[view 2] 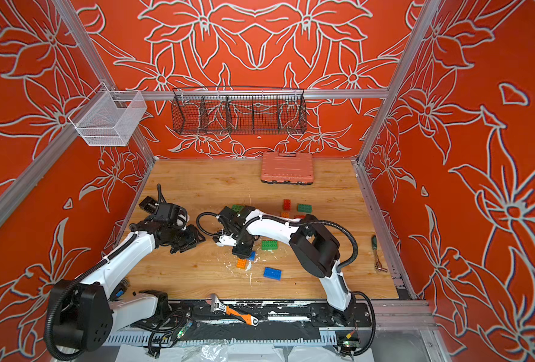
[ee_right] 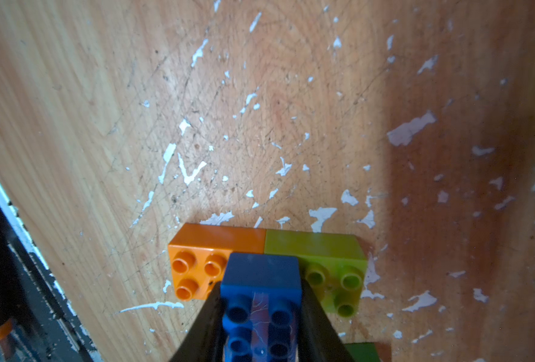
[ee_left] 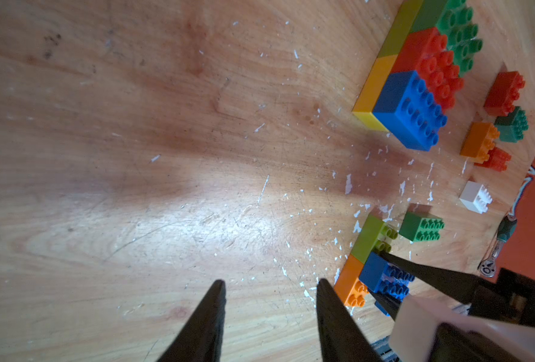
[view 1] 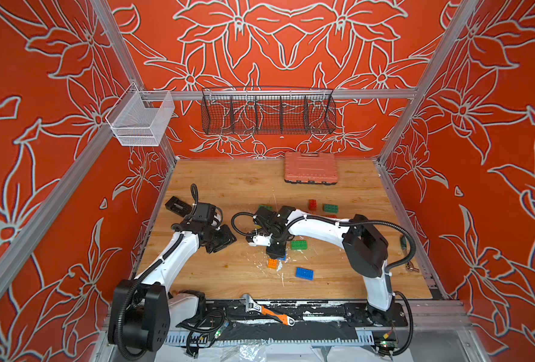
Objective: Assemble a rectangle with lego
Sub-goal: Assemble the lego brick with the lego brick.
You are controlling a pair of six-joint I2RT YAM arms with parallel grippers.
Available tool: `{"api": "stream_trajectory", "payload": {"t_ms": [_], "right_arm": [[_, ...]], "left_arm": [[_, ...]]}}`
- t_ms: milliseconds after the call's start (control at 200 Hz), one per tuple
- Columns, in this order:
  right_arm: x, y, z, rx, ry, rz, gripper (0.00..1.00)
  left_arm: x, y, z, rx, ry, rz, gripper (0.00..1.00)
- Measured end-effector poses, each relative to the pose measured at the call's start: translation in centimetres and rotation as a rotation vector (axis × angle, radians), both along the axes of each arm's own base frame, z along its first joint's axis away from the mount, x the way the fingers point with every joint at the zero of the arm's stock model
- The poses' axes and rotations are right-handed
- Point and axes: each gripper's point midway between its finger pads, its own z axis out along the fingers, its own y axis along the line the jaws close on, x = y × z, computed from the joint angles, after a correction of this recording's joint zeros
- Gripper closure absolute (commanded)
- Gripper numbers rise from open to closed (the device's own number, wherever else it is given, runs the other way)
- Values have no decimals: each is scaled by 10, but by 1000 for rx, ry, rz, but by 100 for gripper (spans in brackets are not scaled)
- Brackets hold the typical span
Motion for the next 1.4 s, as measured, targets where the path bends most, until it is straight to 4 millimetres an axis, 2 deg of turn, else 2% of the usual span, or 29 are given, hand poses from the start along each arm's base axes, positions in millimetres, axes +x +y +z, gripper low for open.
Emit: {"api": "stream_trajectory", "payload": {"t_ms": [545, 656, 841, 956, 1131, 1396], "right_arm": [[0, 4, 2, 2, -15, -31, 100], [0, 8, 3, 1, -17, -31, 89], [0, 9, 4, -1, -18, -35, 62], [-1, 10, 5, -2, -15, -42, 53], [-2, 13, 5, 1, -14, -47, 44], [1, 17, 13, 24, -24, -47, 44]], "left_arm": [[-1, 0, 0, 1, 4, 0, 54], [-2, 0, -1, 1, 8, 1, 54], [-2, 0, 0, 1, 8, 1, 54], [-3, 0, 0, 2, 9, 1, 54], [-2, 1, 2, 4, 7, 2, 54], [-1, 2, 7, 13, 2, 6, 54]]}}
